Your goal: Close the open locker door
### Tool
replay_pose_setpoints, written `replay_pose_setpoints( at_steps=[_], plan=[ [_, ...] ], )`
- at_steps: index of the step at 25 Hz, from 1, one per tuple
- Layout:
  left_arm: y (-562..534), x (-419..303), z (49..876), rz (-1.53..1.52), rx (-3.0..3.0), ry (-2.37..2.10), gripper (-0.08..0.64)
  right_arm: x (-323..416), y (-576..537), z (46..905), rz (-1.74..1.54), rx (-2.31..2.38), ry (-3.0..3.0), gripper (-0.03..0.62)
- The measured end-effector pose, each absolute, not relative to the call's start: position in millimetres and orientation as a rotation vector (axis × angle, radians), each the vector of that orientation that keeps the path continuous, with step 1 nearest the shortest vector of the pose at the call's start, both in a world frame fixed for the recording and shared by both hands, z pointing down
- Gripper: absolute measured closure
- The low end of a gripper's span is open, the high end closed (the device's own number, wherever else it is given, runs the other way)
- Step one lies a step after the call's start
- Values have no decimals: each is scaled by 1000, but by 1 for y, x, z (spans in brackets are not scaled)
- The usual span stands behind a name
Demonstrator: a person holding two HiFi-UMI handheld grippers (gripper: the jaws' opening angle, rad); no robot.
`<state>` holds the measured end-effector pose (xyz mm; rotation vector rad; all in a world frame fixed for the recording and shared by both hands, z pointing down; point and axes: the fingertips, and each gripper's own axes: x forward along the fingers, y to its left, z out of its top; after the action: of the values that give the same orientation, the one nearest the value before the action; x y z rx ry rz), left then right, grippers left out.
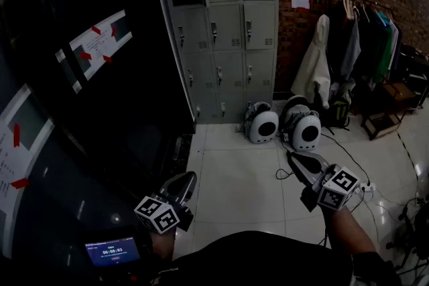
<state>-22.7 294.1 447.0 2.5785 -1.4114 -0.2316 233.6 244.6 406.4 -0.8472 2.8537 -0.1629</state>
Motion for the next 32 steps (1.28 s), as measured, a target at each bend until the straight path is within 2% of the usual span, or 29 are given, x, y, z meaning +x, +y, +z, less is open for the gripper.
replay_pose_setpoints(
  at_steps=[6,19,32],
  plan=[
    [244,-32,445,-223,2576,-1426,560,214,194,397,-124,-805,2866,592],
    [25,-145,411,-208,2716,-1270,560,96,-5,351,-14,-911,2766,592],
    [-226,-174,356,-241,2789,-1437,560,88,-270,289,149,-842,2703,592]
  ],
)
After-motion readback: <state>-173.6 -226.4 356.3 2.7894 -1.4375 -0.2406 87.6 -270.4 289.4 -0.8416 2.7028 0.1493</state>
